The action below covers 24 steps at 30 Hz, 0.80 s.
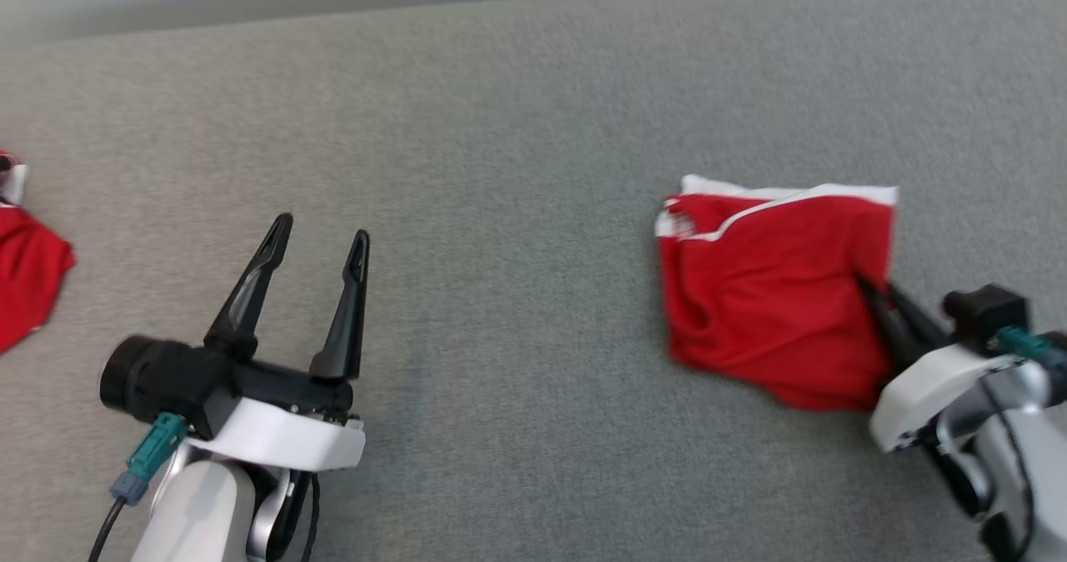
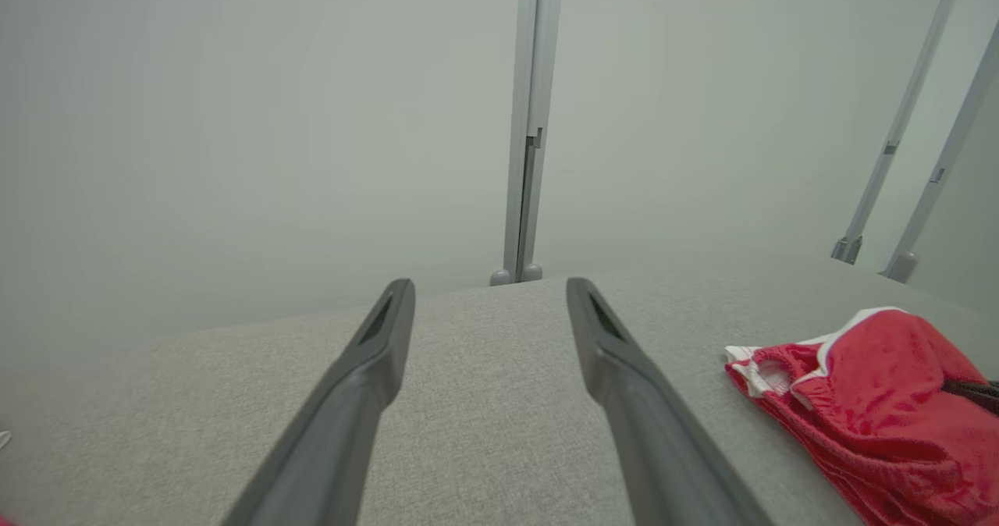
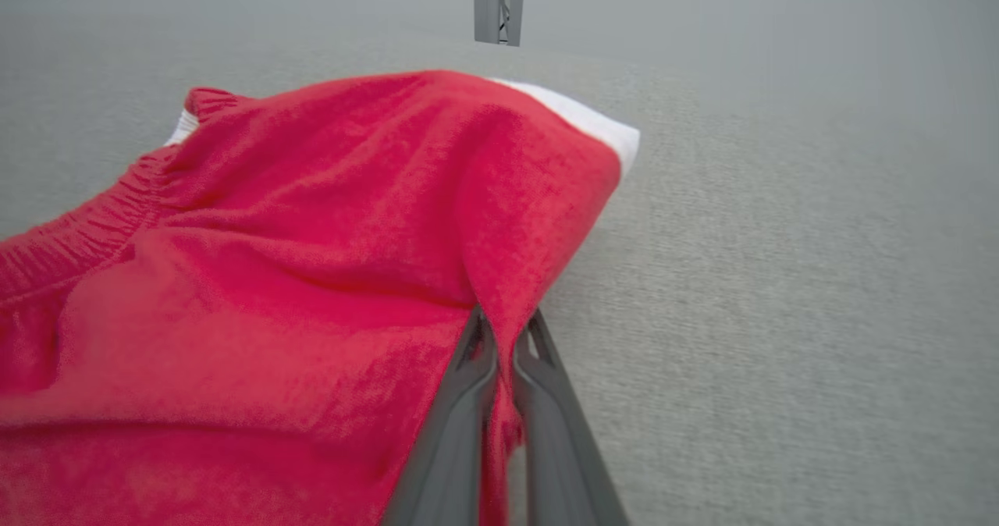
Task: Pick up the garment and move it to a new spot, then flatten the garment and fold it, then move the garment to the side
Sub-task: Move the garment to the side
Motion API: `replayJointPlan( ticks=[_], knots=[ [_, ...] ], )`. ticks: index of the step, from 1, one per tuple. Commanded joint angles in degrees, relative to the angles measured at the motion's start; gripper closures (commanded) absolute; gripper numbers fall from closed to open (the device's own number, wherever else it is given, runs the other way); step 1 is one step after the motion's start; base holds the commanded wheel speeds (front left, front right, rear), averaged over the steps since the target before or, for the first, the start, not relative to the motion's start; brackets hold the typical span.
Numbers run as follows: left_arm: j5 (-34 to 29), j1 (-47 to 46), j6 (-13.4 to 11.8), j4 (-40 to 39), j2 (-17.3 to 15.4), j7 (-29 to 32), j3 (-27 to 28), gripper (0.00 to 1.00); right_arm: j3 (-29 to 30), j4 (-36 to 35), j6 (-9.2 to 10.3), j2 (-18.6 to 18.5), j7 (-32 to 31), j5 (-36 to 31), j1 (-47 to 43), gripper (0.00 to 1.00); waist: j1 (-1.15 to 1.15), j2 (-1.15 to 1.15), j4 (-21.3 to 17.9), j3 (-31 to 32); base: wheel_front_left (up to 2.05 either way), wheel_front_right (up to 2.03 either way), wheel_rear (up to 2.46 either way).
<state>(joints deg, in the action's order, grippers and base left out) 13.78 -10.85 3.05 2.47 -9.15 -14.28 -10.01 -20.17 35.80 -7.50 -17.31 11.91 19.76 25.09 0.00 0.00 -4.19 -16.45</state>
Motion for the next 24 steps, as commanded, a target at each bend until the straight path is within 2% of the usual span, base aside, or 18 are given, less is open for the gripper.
replayJointPlan(
  ticks=[1, 7, 14, 17, 24],
  knots=[
    [-0.6, -1.8, 0.3, -0.8, -0.8, 0.3, -0.2, 0.0, 1.0, 0.3, 0.02, -2.0, 0.5, -0.3, 1.4, 1.0, 0.0, 0.0, -3.5, -4.1, 0.0, 0.0, 0.0],
    [-1.7, -5.8, 1.1, -4.4, -1.8, 1.9, -1.8, 0.0, 4.9, 1.3, 0.02, -9.1, 0.9, -2.5, 6.7, 1.0, 0.0, 0.0, -4.3, -9.5, 0.0, 0.0, 0.0],
    [-2.5, -10.6, 2.2, -5.8, -2.0, 2.8, -4.4, 0.0, 10.2, 4.8, 0.03, -16.8, 0.2, -8.5, 14.9, 1.0, 0.0, 0.0, -2.0, -14.6, 0.0, 0.0, 0.0],
    [-2.7, -12.0, 2.5, -5.9, -2.1, 2.6, -5.4, 0.0, 12.9, 6.6, 0.02, -18.9, -0.3, -10.8, 16.9, 1.0, 0.0, 0.0, -1.0, -15.8, 0.0, 0.0, 0.0],
    [-2.8, -13.6, 2.8, -6.1, -2.2, 2.3, -6.4, 0.0, 18.0, 9.5, 0.03, -20.5, -1.1, -13.9, 19.4, 1.0, 0.0, 0.0, -0.1, -17.5, 0.0, 0.0, 0.0]
  ],
)
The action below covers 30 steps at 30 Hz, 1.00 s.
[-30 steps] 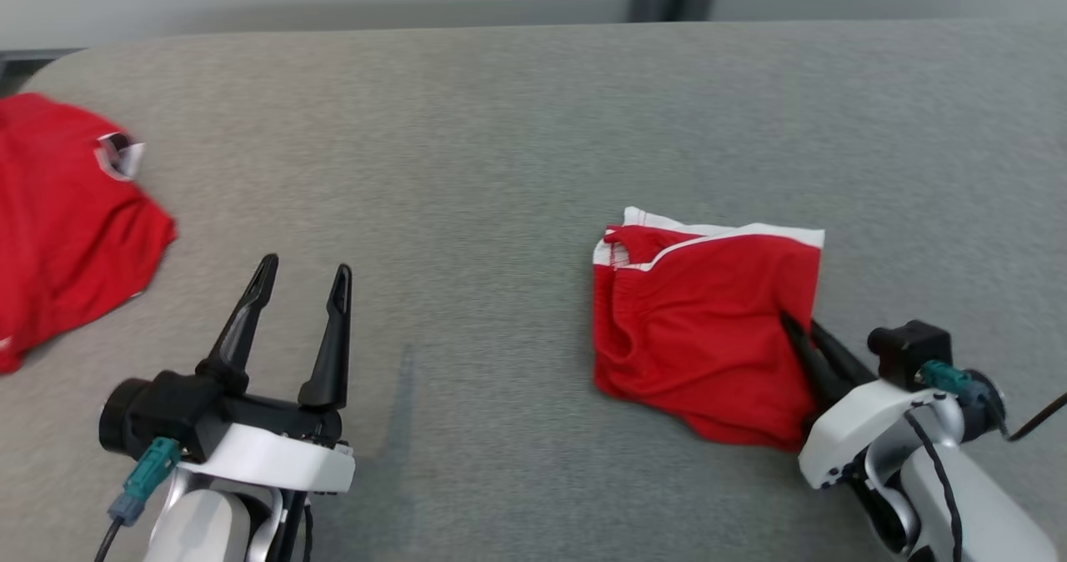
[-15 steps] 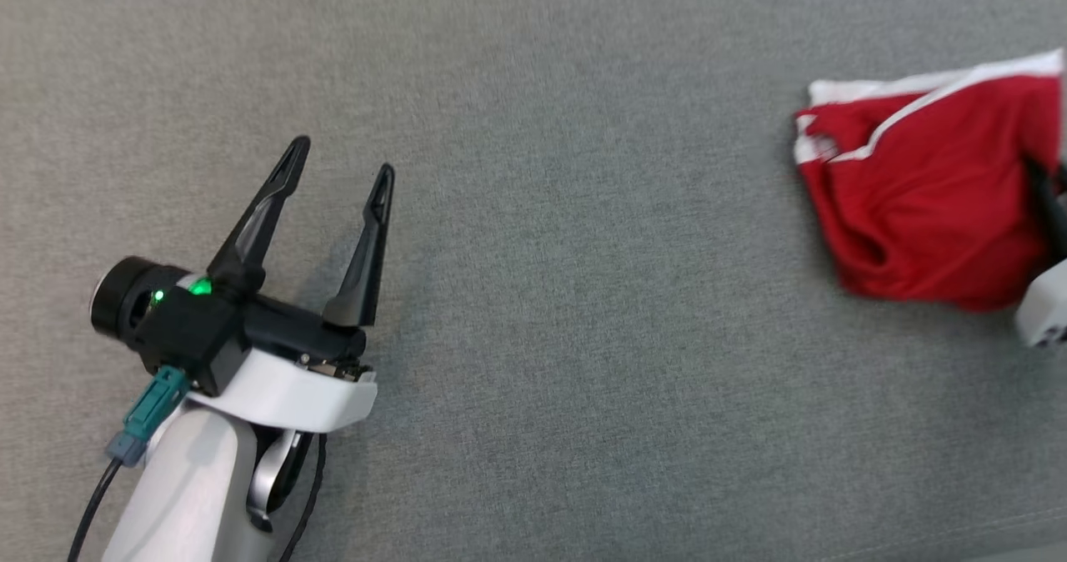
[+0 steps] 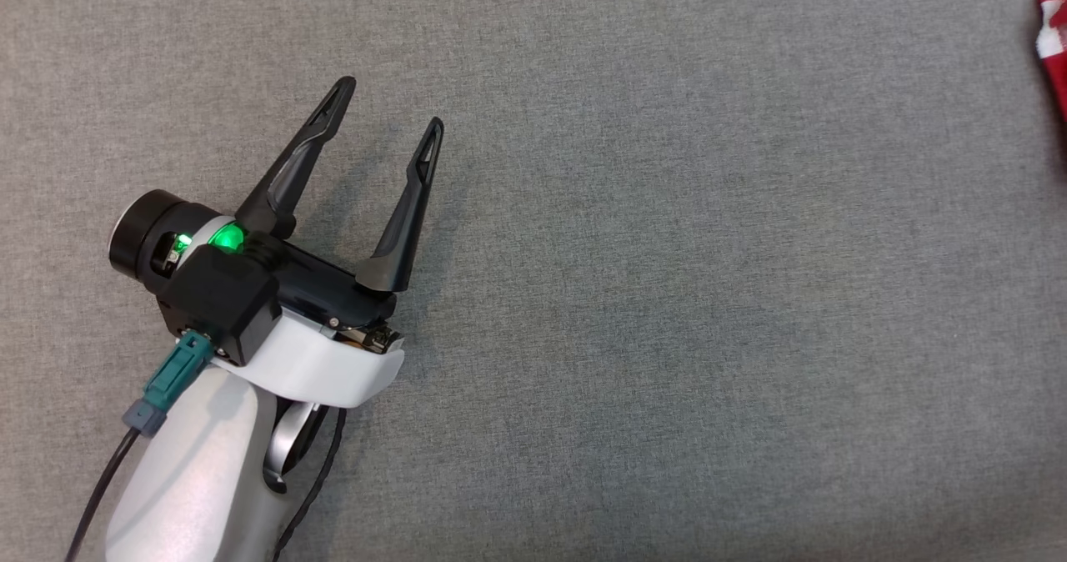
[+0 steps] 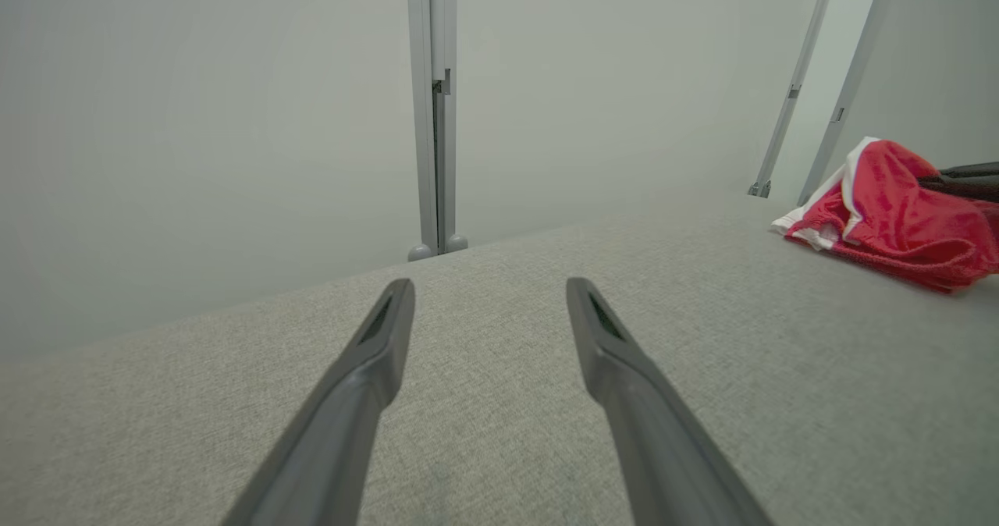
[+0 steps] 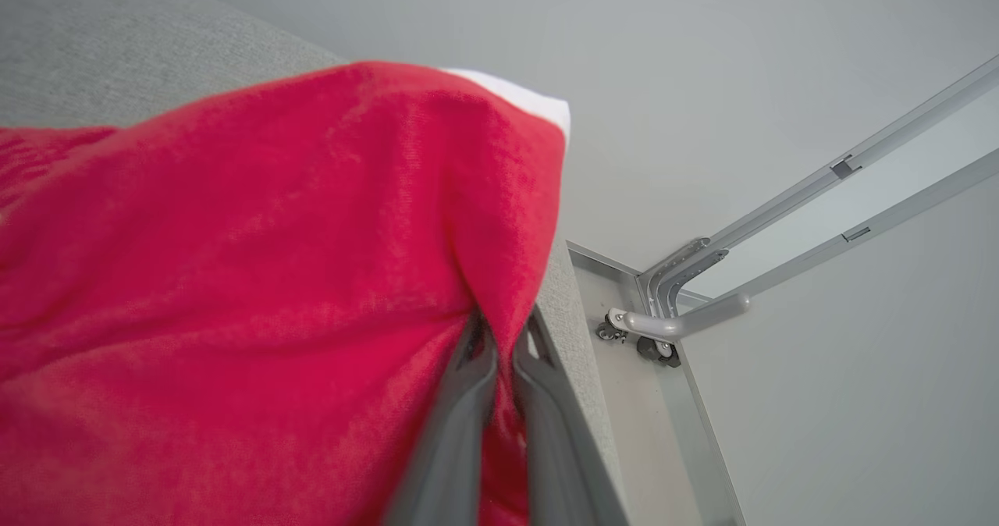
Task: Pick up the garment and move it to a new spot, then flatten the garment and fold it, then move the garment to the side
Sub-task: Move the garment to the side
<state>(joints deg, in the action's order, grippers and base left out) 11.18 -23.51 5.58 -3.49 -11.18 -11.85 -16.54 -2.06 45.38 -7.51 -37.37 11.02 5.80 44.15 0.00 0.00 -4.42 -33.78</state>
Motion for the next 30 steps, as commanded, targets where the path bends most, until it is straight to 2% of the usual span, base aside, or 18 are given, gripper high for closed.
replayJointPlan(
  ticks=[1, 6, 8, 9, 15, 19, 26, 27, 30],
  knots=[
    [-0.1, -1.0, 0.3, -0.1, -0.2, -0.1, 0.0, 0.0, 0.6, 0.3, 0.03, -0.1, -0.2, -0.5, 0.5, 1.0, 0.0, 0.0, 0.1, -0.2, 0.0, 0.0, 0.0],
    [-0.3, -0.9, 0.4, 0.3, -0.4, 0.0, -0.9, 0.0, 3.2, 1.7, 0.03, 0.8, 0.2, -1.8, 0.0, 1.0, 0.0, 0.0, 0.5, -0.3, 0.0, 0.0, 0.0],
    [-0.3, -0.7, 0.2, 0.6, -0.5, -0.1, -1.1, 0.0, 4.1, 1.8, 0.04, 1.7, 0.7, -1.8, -0.3, 0.49, 0.0, 0.0, 0.3, 0.0, 0.0, 0.0, 0.0],
    [-0.3, -0.5, 0.1, 0.8, -0.5, -0.2, -1.2, 0.0, 4.8, 1.9, 0.04, 1.9, 1.0, -2.0, -0.5, 0.0, 0.0, 0.0, 0.2, 0.3, 0.0, 0.0, 0.0],
    [0.4, 1.0, -0.5, 2.3, 0.0, -0.8, -1.7, 0.0, 9.9, 2.2, 0.03, 5.1, 2.6, -1.6, -3.3, 0.0, 0.0, 0.0, -0.4, 3.5, 0.0, 0.0, 0.0],
    [0.9, 2.7, -0.9, 3.4, 0.1, -1.2, -1.6, 0.0, 12.6, -0.7, 0.03, 9.3, 3.6, 0.6, -7.1, 0.0, 0.0, 0.0, -1.3, 6.8, 0.0, 0.0, 0.0],
    [2.5, 7.1, -1.9, 5.3, -0.1, -1.7, -0.9, 0.0, 13.9, -11.2, 0.03, 18.1, 4.2, 5.4, -17.3, 0.0, 0.0, 0.0, -2.0, 12.9, 0.0, 0.0, 0.0],
    [3.1, 8.5, -2.4, 5.6, -0.1, -1.7, -0.6, 0.0, 13.5, -14.7, 0.03, 20.5, 4.2, 6.1, -20.4, 0.0, 0.0, 0.0, -1.8, 14.3, 0.0, 0.0, 0.0],
    [3.7, 10.4, -3.1, 6.0, -0.1, -1.7, -0.2, 0.0, 12.5, -20.3, 0.03, 23.8, 4.2, 6.4, -24.5, 0.0, 0.0, 0.0, -1.0, 16.3, 0.0, 0.0, 0.0]
  ],
)
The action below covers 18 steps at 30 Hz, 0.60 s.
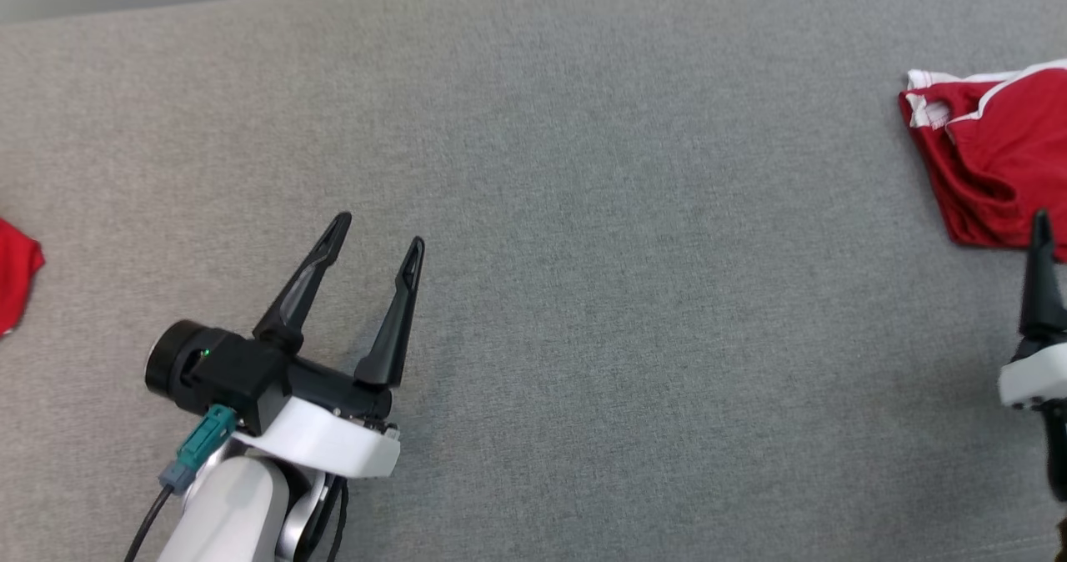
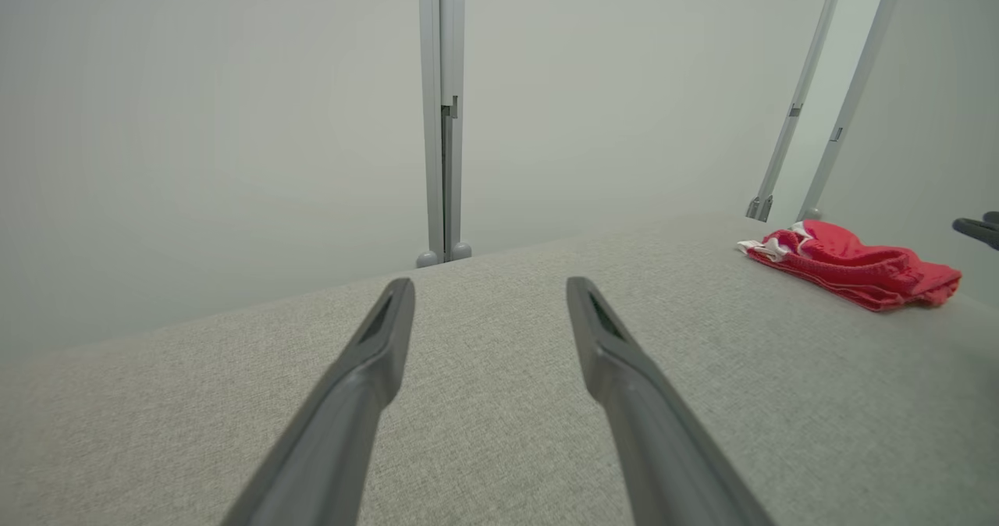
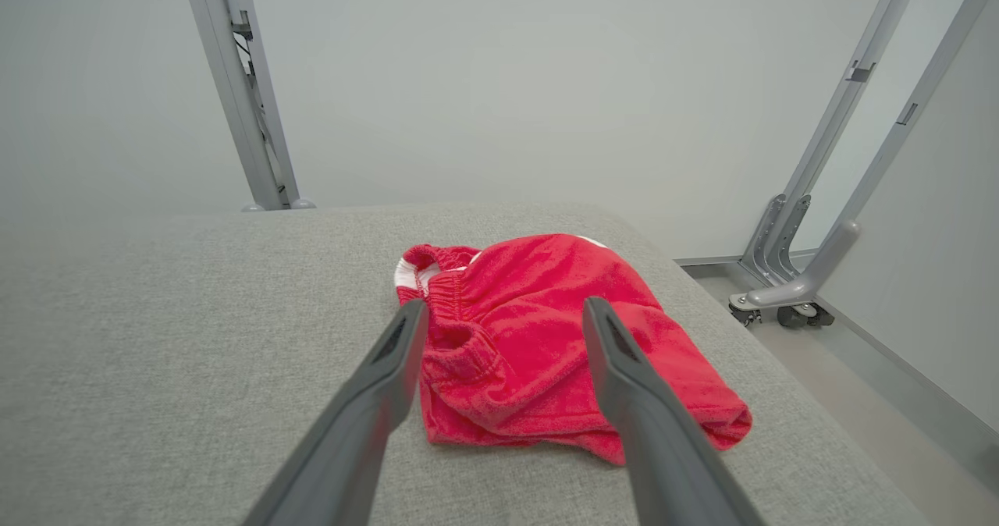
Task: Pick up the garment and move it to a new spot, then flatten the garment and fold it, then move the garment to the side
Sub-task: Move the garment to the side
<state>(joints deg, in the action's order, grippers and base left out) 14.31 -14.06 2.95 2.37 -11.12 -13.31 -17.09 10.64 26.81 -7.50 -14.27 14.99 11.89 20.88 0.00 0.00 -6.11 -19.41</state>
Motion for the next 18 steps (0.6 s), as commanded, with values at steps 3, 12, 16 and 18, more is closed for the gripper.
replayJointPlan(
  ticks=[3, 12, 16, 18],
  knots=[
    [1.2, 2.7, -1.2, 0.6, 0.1, -0.3, 0.6, 0.0, -1.5, -6.6, 0.02, 3.5, 0.2, 0.5, -5.0, 0.0, 0.0, 0.0, 2.3, 3.8, 0.0, 0.0, 0.0],
    [2.9, 6.9, -3.4, 2.1, 1.2, -0.7, 1.8, 0.0, -4.8, -15.6, 0.02, 7.3, -2.3, -0.4, -12.0, 0.0, 0.0, 0.0, 9.1, 8.5, 0.0, 0.0, 0.0],
    [3.8, 9.3, -4.6, 2.5, 1.2, -0.9, 3.1, 0.0, -6.7, -18.6, 0.02, 7.9, -4.4, -0.7, -14.7, 0.0, 0.0, 0.0, 11.4, 10.8, 0.0, 0.0, 0.0],
    [4.2, 10.7, -5.3, 2.6, 1.0, -1.1, 4.0, 0.0, -7.4, -19.8, 0.02, 8.1, -5.2, -0.6, -15.7, 0.0, 0.0, 0.0, 12.0, 11.8, 0.0, 0.0, 0.0]
  ],
)
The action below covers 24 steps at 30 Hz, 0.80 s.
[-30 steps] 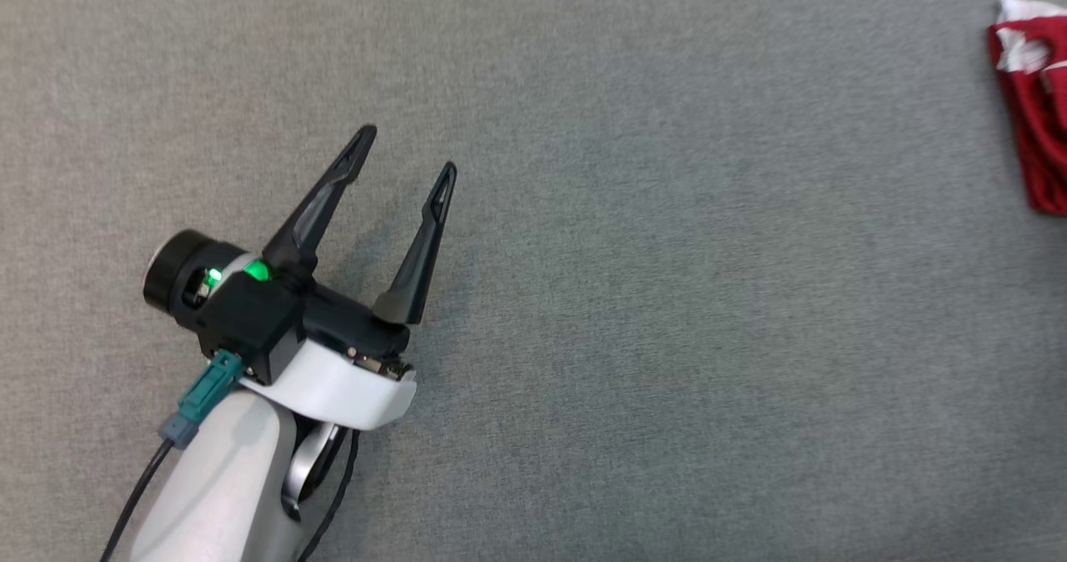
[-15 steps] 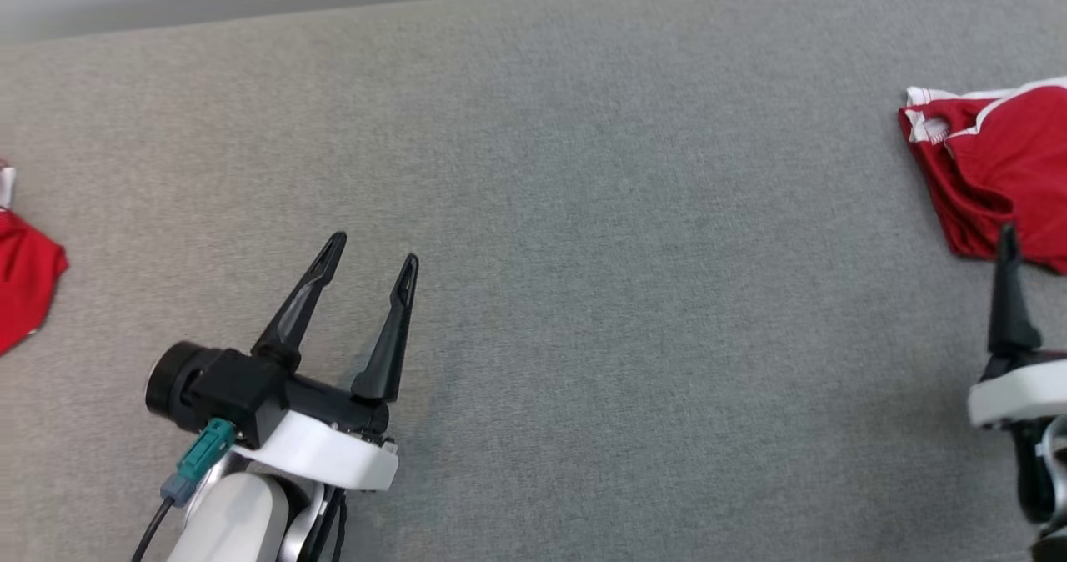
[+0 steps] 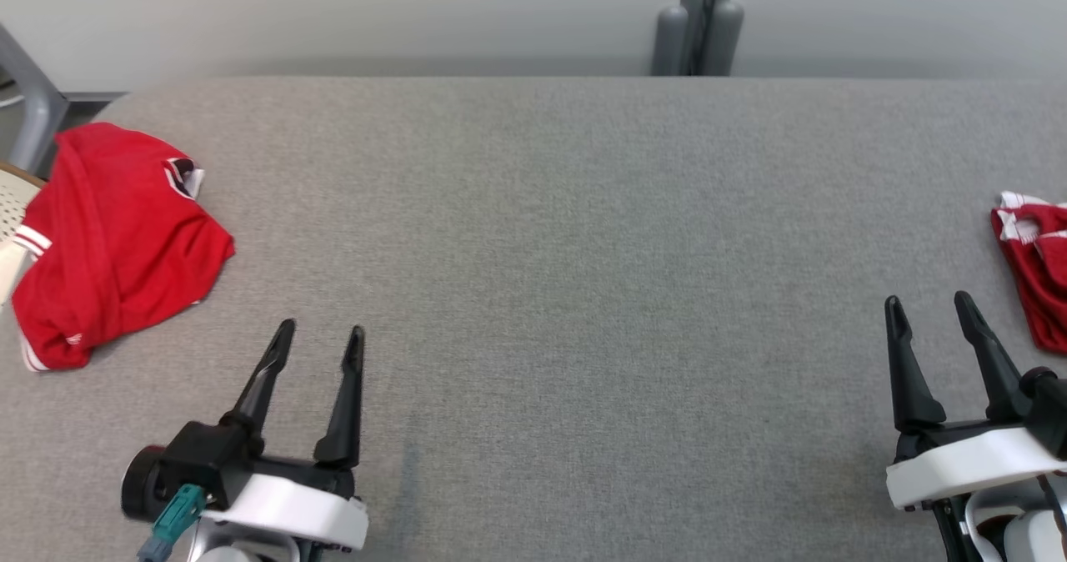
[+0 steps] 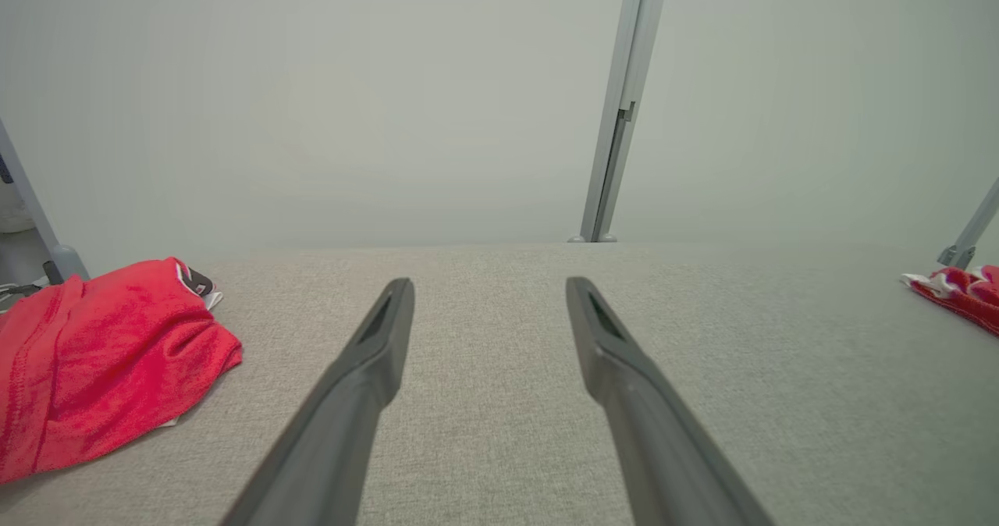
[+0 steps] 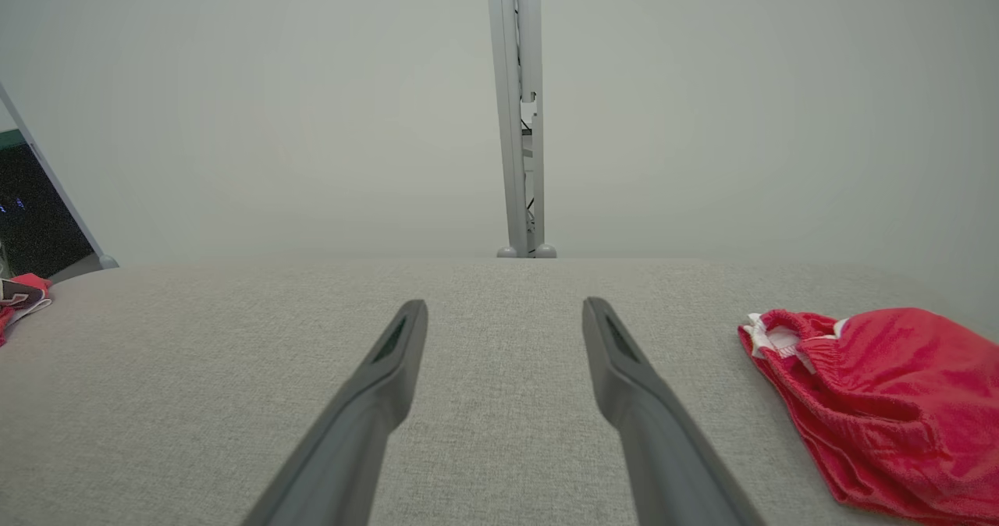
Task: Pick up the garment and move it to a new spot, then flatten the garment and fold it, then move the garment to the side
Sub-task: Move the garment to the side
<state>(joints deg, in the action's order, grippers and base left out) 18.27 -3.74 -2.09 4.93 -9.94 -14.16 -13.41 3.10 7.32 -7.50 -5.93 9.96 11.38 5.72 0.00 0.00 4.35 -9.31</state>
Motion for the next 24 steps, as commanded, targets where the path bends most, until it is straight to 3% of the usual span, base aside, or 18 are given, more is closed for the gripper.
replayJointPlan(
  ticks=[1, 24],
  knots=[
    [0.6, 1.0, -0.7, 0.1, -0.3, -0.3, 0.8, 0.0, -0.1, -0.7, 0.02, -0.3, -0.6, 0.2, -0.9, 0.0, 0.0, 0.0, 1.8, 2.2, 0.0, 0.0, 0.0],
    [1.6, 11.6, -3.7, -3.2, -2.7, 2.3, 1.4, 0.0, -1.5, -6.3, 0.02, 1.1, -3.7, -0.3, -13.4, 0.0, 0.0, 0.0, -0.8, 11.1, 0.0, 0.0, 0.0]
  ],
)
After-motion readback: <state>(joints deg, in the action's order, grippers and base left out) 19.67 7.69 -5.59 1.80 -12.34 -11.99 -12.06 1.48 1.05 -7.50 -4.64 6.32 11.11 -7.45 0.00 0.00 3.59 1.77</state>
